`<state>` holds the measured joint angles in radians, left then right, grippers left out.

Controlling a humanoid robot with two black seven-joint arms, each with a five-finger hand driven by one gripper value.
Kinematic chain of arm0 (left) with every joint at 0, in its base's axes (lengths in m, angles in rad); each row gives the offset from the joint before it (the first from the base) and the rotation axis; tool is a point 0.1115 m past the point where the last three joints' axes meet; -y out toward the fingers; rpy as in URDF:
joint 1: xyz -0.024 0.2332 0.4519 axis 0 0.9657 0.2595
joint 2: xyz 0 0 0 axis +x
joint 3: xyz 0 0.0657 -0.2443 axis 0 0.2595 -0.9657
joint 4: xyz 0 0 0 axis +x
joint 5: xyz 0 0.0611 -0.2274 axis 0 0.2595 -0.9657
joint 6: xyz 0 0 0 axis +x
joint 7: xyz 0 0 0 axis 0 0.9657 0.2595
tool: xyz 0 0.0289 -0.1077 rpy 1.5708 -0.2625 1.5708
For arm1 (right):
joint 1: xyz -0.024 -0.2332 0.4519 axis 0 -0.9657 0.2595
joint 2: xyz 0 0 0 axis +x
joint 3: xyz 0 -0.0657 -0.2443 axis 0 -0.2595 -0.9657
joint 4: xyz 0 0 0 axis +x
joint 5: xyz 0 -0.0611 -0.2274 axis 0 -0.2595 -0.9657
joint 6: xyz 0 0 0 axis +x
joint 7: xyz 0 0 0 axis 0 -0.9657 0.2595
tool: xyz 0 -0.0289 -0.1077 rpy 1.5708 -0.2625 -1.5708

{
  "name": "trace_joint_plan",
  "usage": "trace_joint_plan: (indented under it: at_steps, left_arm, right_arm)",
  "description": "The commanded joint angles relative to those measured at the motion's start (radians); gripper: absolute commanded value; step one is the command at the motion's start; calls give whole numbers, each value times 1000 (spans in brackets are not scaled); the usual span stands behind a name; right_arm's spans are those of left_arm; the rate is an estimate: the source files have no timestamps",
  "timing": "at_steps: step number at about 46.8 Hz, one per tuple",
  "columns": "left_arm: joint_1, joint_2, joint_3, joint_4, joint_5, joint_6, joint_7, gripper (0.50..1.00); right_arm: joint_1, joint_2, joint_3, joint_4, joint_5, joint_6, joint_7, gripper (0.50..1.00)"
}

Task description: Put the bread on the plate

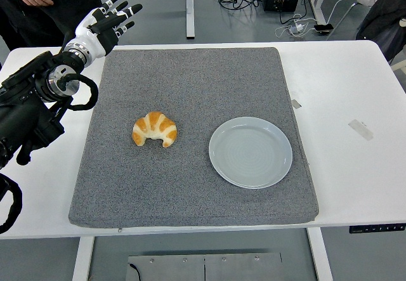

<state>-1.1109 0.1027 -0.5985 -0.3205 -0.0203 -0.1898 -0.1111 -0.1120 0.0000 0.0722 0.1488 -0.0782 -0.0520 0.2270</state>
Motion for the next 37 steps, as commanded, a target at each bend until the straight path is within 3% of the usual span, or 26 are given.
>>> trace_joint_plan:
  at_steps: [1, 19, 26, 37]
  left_arm:
    - [0, 0, 2, 0, 2, 0, -4, 978]
    - [-15, 0, 19, 0, 6, 9, 7, 978]
    - [-20, 9, 91, -9, 34, -3, 4, 978]
    - [-29, 120, 230, -143, 183, -8, -12, 978]
  right_arm:
    - [0, 0, 0, 0, 0, 1, 0, 1000]
    - [0, 0, 0, 0, 0, 0, 0, 1000]
    - [0, 0, 0, 0, 0, 0, 0, 1000]
    - [0, 0, 0, 0, 0, 0, 0, 1000]
